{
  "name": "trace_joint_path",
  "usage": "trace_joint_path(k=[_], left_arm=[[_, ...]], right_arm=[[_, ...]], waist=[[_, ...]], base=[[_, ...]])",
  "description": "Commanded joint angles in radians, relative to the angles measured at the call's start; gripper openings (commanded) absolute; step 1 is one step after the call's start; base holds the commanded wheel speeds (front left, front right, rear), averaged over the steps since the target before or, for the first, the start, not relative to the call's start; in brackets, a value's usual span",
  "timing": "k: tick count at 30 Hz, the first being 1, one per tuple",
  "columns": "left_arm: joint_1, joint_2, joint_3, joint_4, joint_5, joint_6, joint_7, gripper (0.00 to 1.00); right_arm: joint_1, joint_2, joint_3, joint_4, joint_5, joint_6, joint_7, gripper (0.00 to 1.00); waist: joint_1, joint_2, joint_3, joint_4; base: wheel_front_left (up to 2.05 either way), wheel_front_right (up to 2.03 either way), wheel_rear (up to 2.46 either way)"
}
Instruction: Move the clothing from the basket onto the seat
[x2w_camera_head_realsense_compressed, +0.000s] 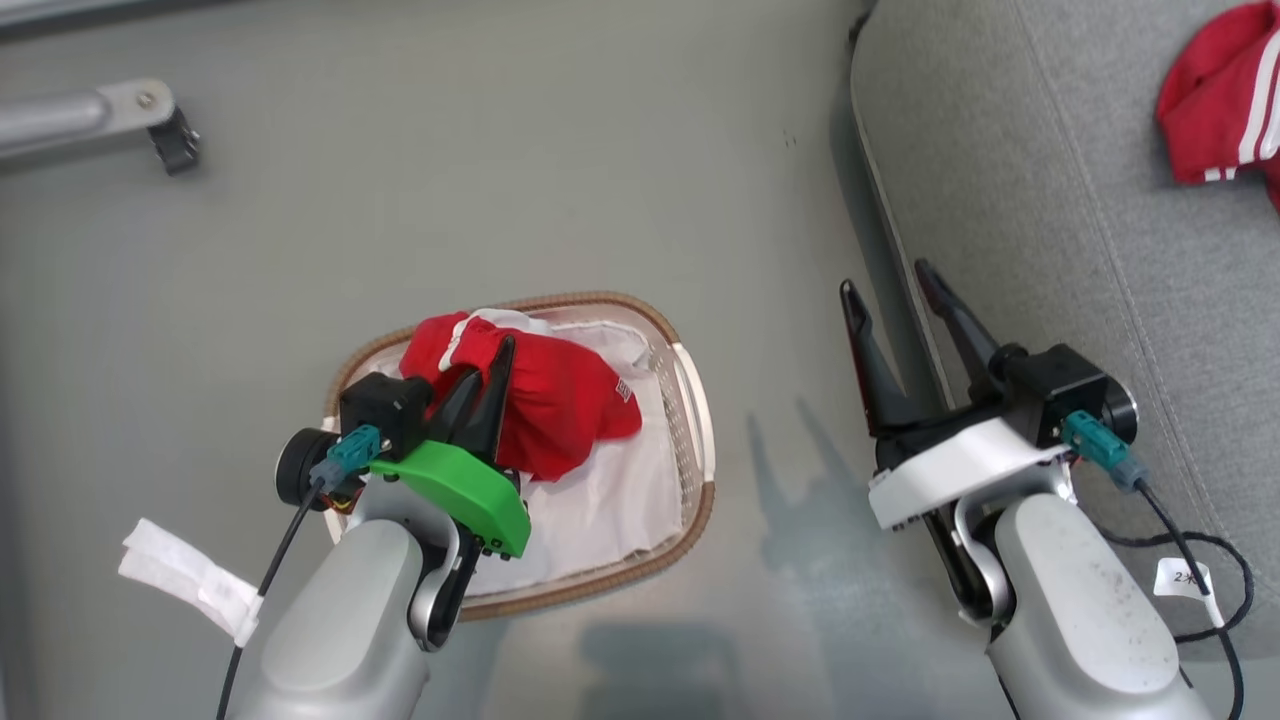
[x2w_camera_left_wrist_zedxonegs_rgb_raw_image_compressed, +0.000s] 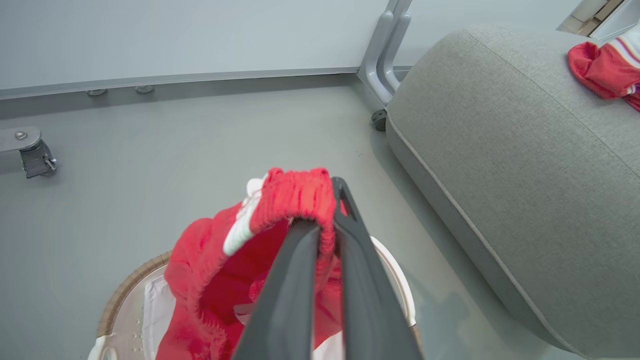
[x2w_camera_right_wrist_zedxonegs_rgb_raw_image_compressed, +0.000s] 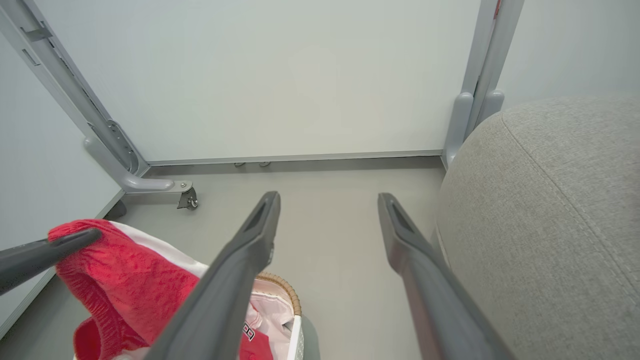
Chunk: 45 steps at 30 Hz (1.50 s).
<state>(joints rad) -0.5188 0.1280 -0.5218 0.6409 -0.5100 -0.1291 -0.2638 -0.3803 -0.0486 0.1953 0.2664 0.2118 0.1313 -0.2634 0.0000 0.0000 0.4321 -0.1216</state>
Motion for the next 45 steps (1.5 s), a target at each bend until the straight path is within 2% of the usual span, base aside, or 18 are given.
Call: trace_joint_path(k=[1, 7, 17, 33, 41, 45], left_arm=[[0.029, -0.004, 0.015, -0.022, 0.013, -0.002, -0.001, 0.0], [0.09, -0.001, 0.063, -0.123, 0.063, -0.002, -0.001, 0.0], [0.122, 0.007, 0.1, -0.257, 0.102, -0.002, -0.001, 0.0], [-0.01, 0.021, 0.075, -0.427, 0.118, -0.002, -0.001, 0.0], [-0.034, 0.005, 0.061, -0.441, 0.123, -0.002, -0.001, 0.0], [-0.032, -0.008, 0.048, -0.437, 0.12, -0.002, -0.001, 0.0]], right_arm=[[0.027, -0.005, 0.002, 0.009, 0.0, -0.001, -0.002, 1.0], [0.083, -0.005, 0.022, 0.03, 0.02, -0.001, -0.002, 1.0], [0.148, -0.005, 0.041, 0.05, 0.017, -0.001, -0.002, 1.0], [0.207, -0.005, 0.046, 0.069, 0.014, -0.001, -0.002, 1.0], [0.197, -0.004, 0.062, 0.059, 0.029, -0.001, -0.002, 1.0], [0.16, -0.004, 0.118, 0.037, 0.04, -0.001, -0.002, 1.0]], waist=[[0.0, 0.0, -0.113, 0.064], [0.0, 0.0, -0.214, 0.08], [0.0, 0.0, -0.298, 0.079], [0.0, 0.0, -0.351, 0.085], [0.0, 0.0, -0.35, 0.098], [0.0, 0.0, -0.342, 0.108]], base=[[0.0, 0.0, 0.0], [0.0, 0.0, 0.0], [0.0, 0.0, 0.0], [0.0, 0.0, 0.0], [0.0, 0.0, 0.0], [0.0, 0.0, 0.0]])
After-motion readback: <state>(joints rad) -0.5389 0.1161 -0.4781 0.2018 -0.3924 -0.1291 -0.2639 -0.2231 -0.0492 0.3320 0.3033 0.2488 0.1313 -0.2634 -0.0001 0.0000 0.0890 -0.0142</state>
